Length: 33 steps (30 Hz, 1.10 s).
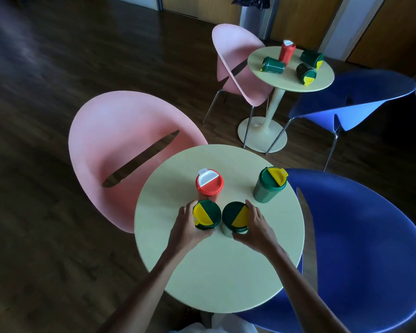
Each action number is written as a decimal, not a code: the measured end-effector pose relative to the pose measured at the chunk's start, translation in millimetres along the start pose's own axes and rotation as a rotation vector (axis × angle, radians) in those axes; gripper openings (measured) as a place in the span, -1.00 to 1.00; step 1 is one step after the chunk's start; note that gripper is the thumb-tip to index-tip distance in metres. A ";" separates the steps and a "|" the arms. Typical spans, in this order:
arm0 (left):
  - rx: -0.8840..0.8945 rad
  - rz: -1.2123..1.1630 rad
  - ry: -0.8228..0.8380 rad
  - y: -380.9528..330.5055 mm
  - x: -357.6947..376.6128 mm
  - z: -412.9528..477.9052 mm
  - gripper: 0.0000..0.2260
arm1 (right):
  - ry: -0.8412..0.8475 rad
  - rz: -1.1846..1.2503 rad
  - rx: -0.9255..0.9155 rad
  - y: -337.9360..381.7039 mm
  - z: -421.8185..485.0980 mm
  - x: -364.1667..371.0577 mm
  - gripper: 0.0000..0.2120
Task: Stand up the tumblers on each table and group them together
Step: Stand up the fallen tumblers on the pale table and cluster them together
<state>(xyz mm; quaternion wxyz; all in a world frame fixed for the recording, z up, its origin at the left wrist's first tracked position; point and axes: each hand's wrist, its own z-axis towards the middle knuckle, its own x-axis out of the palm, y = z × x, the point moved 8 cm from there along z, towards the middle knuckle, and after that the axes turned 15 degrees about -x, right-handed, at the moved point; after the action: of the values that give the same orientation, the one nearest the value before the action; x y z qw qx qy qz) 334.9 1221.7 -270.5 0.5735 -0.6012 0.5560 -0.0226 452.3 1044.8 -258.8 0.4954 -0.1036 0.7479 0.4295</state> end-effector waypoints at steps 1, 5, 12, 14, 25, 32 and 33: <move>0.008 -0.006 -0.012 -0.4 0.1 -1.4 -0.23 | -0.018 0.005 0.010 -0.7 -0.6 -0.7 -0.02; -0.008 -0.027 -0.029 -1.6 0.8 -4.6 -0.24 | -0.049 0.022 0.045 -1.9 -2.5 -0.3 -0.05; 0.005 -0.029 -0.014 -1.4 0.5 -5.9 -0.23 | -0.100 0.038 0.064 -1.7 -4.8 -0.5 -0.06; 0.000 -0.022 -0.016 -1.6 0.5 -6.4 -0.22 | -0.115 0.032 0.080 -1.4 -6.0 -0.3 -0.06; -0.056 -0.050 -0.081 -4.6 -0.1 -13.6 -0.25 | -0.159 0.059 0.113 -0.3 -9.6 1.3 -0.08; -0.075 -0.043 -0.087 -6.3 -0.7 -14.9 -0.25 | -0.160 0.078 0.108 -0.5 -10.7 1.1 -0.08; -0.069 -0.051 -0.085 -6.3 -0.3 -14.9 -0.25 | -0.160 0.078 0.104 -1.2 -10.2 1.6 -0.07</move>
<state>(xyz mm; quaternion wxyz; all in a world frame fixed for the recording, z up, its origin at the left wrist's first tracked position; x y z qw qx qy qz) 329.0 1210.3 -260.7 0.5746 -0.6351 0.5162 0.0077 445.5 1036.8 -259.3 0.5411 -0.0137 0.7308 0.4159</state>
